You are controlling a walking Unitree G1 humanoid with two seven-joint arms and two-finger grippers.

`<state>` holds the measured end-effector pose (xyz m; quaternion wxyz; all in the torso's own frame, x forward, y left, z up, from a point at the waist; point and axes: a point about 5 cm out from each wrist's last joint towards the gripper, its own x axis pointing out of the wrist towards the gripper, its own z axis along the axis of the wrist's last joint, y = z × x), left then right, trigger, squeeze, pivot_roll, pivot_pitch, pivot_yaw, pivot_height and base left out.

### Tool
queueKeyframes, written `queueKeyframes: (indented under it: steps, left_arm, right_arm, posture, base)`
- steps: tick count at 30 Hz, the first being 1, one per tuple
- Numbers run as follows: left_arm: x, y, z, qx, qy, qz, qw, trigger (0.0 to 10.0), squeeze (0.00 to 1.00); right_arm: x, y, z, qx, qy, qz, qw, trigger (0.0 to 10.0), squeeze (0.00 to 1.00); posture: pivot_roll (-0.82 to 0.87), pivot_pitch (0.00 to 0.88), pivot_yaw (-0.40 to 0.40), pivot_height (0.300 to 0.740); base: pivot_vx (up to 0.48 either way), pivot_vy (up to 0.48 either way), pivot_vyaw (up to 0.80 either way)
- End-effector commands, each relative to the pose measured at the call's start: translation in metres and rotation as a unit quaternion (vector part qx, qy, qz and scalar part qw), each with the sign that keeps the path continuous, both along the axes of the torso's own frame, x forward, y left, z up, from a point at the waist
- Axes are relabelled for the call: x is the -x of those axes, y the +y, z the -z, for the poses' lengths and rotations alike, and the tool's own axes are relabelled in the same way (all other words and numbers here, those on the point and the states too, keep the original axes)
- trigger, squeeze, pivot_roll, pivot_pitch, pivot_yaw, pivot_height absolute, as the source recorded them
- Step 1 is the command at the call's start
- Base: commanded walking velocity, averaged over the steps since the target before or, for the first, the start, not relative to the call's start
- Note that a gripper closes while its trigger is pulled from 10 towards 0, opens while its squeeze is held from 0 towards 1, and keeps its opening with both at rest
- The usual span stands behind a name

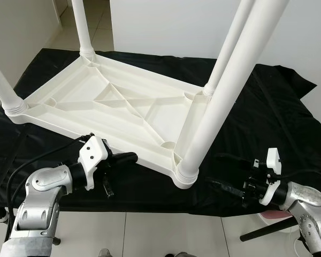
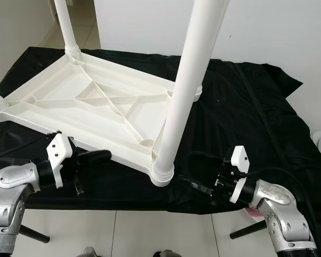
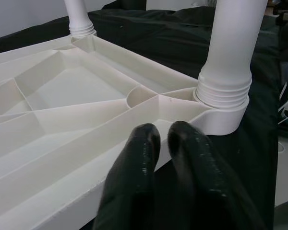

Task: Building children table

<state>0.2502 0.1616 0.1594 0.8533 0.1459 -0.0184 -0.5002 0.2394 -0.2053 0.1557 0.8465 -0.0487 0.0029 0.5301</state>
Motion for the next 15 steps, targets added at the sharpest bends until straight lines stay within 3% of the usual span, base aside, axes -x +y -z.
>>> queueKeyframes:
  steps: [1, 4, 9, 12, 13, 15]
  left_arm:
    - [-0.007, 0.003, -0.002, 0.020, -0.019, -0.112, 0.993, 10.0, 1.00]
    - [-0.004, 0.001, -0.003, 0.022, -0.012, -0.110, 0.994, 10.0, 1.00]
    - [0.016, -0.012, -0.002, -0.020, -0.015, -0.055, 0.998, 10.0, 1.00]
    - [0.020, -0.016, -0.003, -0.028, -0.017, -0.043, 0.999, 10.0, 1.00]
    - [0.024, -0.022, -0.003, -0.031, -0.018, -0.030, 0.999, 10.0, 0.00]
    - [0.028, -0.029, -0.004, -0.030, -0.018, -0.012, 0.999, 10.0, 0.00]
  right_arm:
    - [-0.001, 0.001, 0.004, 0.003, 0.010, 0.000, 1.000, 10.0, 0.00]
    - [-0.003, 0.002, 0.003, 0.002, 0.008, -0.001, 1.000, 10.0, 0.00]
    - [-0.013, 0.019, 0.004, -0.017, -0.010, 0.021, 1.000, 10.0, 0.00]
    - [-0.014, 0.022, 0.005, -0.020, -0.012, 0.022, 0.999, 10.0, 0.00]
    - [-0.016, 0.028, 0.007, -0.025, -0.013, 0.026, 0.999, 10.0, 0.00]
    - [-0.016, 0.035, 0.009, -0.027, -0.017, 0.024, 0.999, 10.0, 0.00]
  posture:
    - [0.01, 0.043, -0.078, 0.740]
    - [0.01, 0.043, -0.078, 0.740]
    - [0.03, 0.054, -0.089, 0.740]
    - [0.03, 0.054, -0.089, 0.740]
    - [0.02, 0.054, -0.086, 0.740]
    - [0.02, 0.053, -0.087, 0.740]
  base:
    - [0.000, 0.000, 0.00]
    - [0.000, 0.000, 0.00]
    - [0.000, 0.000, 0.00]
    - [0.000, 0.000, 0.00]
    - [0.000, 0.000, 0.00]
    - [0.000, 0.000, 0.00]
